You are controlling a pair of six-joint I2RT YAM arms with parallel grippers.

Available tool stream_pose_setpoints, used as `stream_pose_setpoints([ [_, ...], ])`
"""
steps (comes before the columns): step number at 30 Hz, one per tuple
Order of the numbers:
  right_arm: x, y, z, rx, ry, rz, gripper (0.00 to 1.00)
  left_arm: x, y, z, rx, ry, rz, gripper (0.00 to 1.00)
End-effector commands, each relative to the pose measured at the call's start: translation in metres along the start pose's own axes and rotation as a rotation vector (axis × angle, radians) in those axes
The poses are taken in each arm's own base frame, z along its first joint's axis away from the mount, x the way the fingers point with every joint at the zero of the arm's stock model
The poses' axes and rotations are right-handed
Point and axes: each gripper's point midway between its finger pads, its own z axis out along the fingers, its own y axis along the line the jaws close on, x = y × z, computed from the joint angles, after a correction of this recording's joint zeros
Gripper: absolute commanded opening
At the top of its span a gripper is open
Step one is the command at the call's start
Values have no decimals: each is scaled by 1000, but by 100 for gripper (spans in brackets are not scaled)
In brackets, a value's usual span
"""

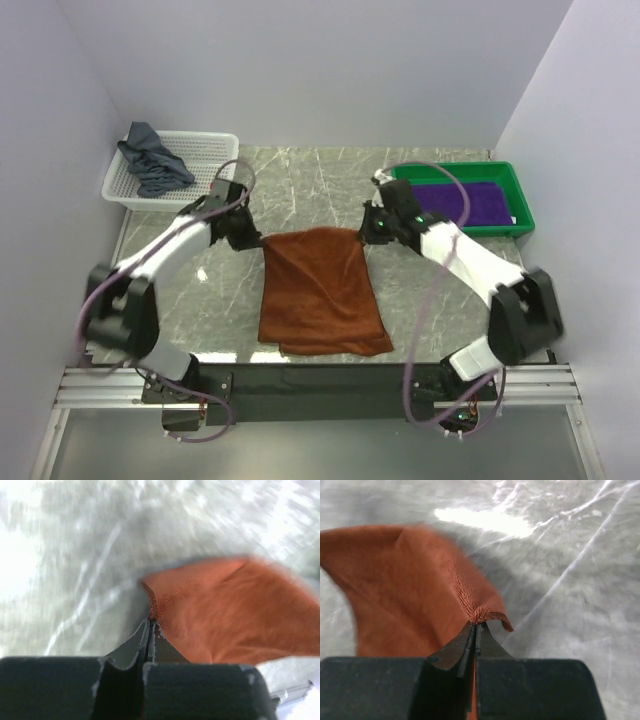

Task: Fold and stack the towels
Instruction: Flatten out the crumpled towel

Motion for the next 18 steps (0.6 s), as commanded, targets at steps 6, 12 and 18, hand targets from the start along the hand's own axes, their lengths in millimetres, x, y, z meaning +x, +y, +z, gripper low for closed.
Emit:
stream_pose_setpoints([
  [6, 116, -4, -30, -94, 168, 13, 6, 123, 48, -14, 31, 200, -47, 1],
  [12, 166, -9, -51, -97, 276, -34, 33, 154, 65, -23, 33, 262, -46, 9],
  [18, 105, -2, -72, -45, 120, -117, 48, 128, 51, -45, 46, 178, 27, 59],
])
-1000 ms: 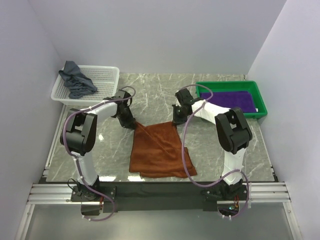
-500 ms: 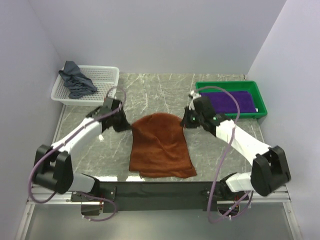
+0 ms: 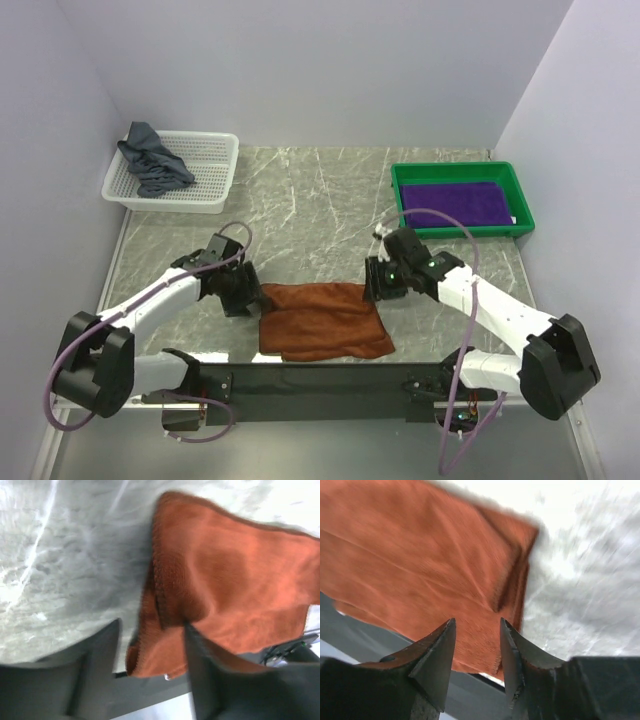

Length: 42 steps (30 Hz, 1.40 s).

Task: Fold and stack the towels
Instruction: Flatten out the crumpled towel

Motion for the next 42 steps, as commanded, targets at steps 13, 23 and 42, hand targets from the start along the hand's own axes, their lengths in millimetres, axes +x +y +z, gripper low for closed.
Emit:
stream_pose_setpoints([
  [13, -76, -7, 32, 80, -48, 49, 47, -58, -37, 13, 16, -40, 51, 64],
  [23, -60, -8, 48, 58, 20, 48, 16, -41, -43, 33, 30, 39, 71, 30],
  [42, -38, 10, 37, -46, 35, -25, 0, -71, -73, -55, 152, -298, 186, 1],
])
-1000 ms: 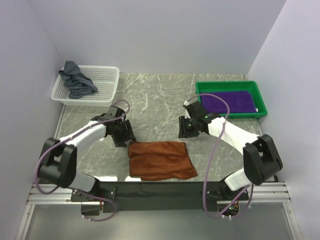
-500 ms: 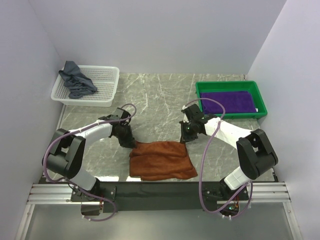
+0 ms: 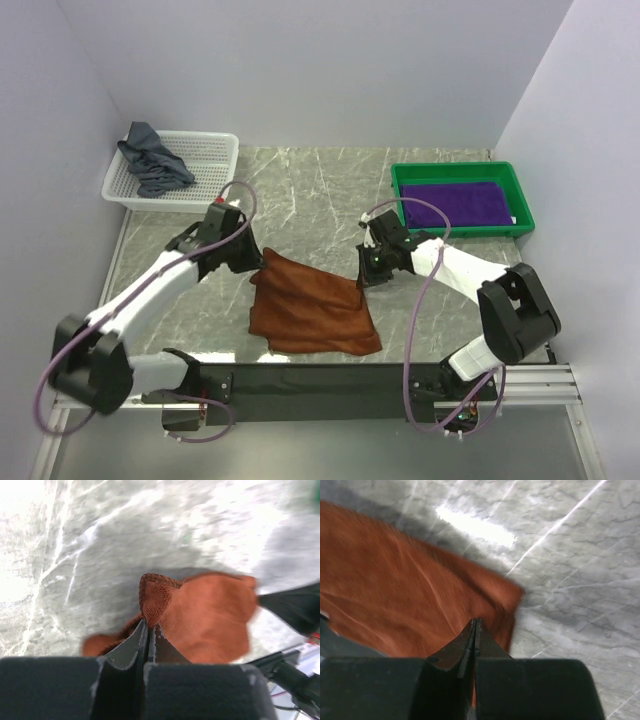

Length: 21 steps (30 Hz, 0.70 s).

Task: Fold and stack the towels
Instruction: Flatten out the crumpled towel

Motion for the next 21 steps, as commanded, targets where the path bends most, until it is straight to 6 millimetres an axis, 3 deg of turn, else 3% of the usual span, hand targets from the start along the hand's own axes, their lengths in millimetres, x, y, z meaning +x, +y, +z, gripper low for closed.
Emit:
stream_pose_setpoints([
  [1, 9, 10, -9, -48, -34, -48, 0, 13, 5, -13, 23, -27, -17, 1],
  [2, 17, 7, -7, -43, -21, -49, 0, 34, 21, -7, -12, 16, -65, 1],
  [4, 25, 8, -6, -37, -21, -71, 0, 54, 29, -4, -10, 49, -94, 1],
  [5, 28, 6, -4, -29, -17, -82, 0, 74, 44, 4, -33, 84, -127, 1],
  [8, 33, 6, -3, -24, -16, -100, 4, 101, 57, 11, -51, 132, -162, 1],
  [11, 19, 10, -11, -25, -79, -105, 21, 108, 55, 12, -67, 138, -163, 1],
  [14, -12, 22, -26, -26, -177, -110, 35, 114, 61, 13, -101, 147, -158, 1],
  [17, -38, 33, -30, -36, -230, -140, 43, 115, 63, 13, -113, 136, -161, 1],
  [21, -60, 46, -22, -72, -241, -189, 52, 116, 65, 13, -121, 112, -169, 1],
])
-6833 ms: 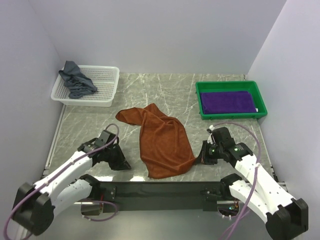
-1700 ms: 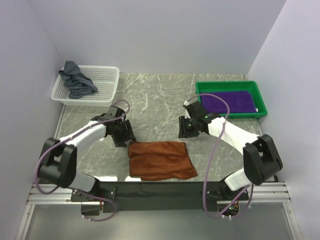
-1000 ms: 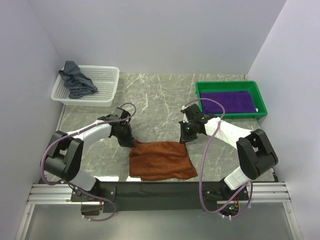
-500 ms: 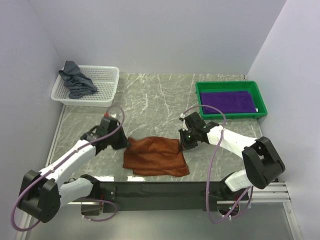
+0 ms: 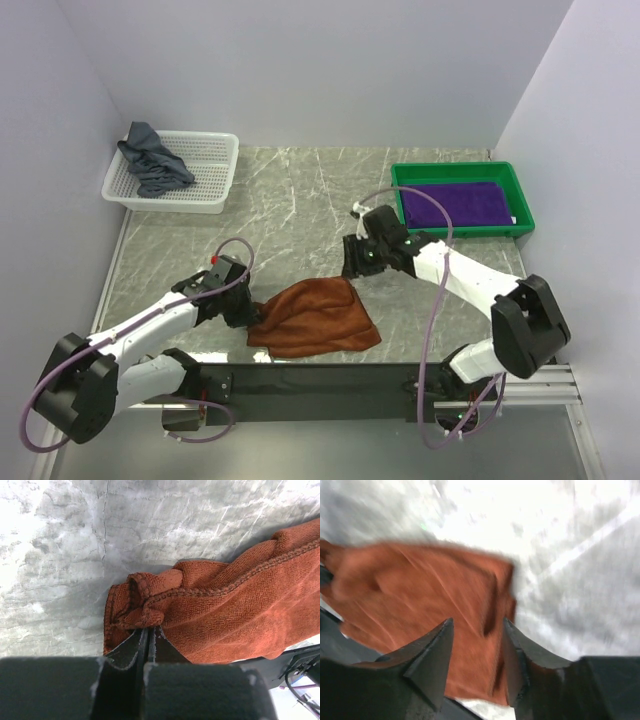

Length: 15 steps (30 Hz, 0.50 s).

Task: Fold and stack the towels
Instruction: Flatten out the crumpled towel

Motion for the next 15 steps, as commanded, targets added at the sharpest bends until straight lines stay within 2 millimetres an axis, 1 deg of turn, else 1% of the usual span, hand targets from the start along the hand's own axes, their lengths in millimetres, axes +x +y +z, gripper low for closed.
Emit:
stream_pose_setpoints([
  [1, -42, 21, 9, -80, -95, -77, 55, -5, -2, 0, 7, -46, -28, 1],
  [3, -49, 27, 14, -115, -106, -108, 56, -3, 0, 2, 5, -47, -31, 1],
  [4, -47, 27, 21, -127, -86, -112, 57, -2, 0, 2, 7, -46, -30, 1],
  [5, -49, 30, 24, -140, -79, -127, 57, -1, 1, 3, 6, -46, -37, 1],
  [6, -47, 31, 29, -148, -65, -130, 57, -1, 2, 3, 5, -44, -37, 1],
  [7, -39, 31, 38, -168, -24, -131, 57, 1, 2, 4, 4, -42, -33, 1],
  [8, -37, 33, 41, -183, -7, -131, 57, 0, 2, 4, 2, -42, -34, 1],
  [9, -30, 31, 48, -189, 24, -125, 58, 0, 2, 4, 3, -45, -30, 1],
  [12, -17, 33, 56, -223, 60, -123, 57, -1, 1, 3, 4, -50, -30, 1],
  [15, -9, 32, 62, -228, 87, -129, 50, -1, 1, 3, 0, -48, -26, 1],
])
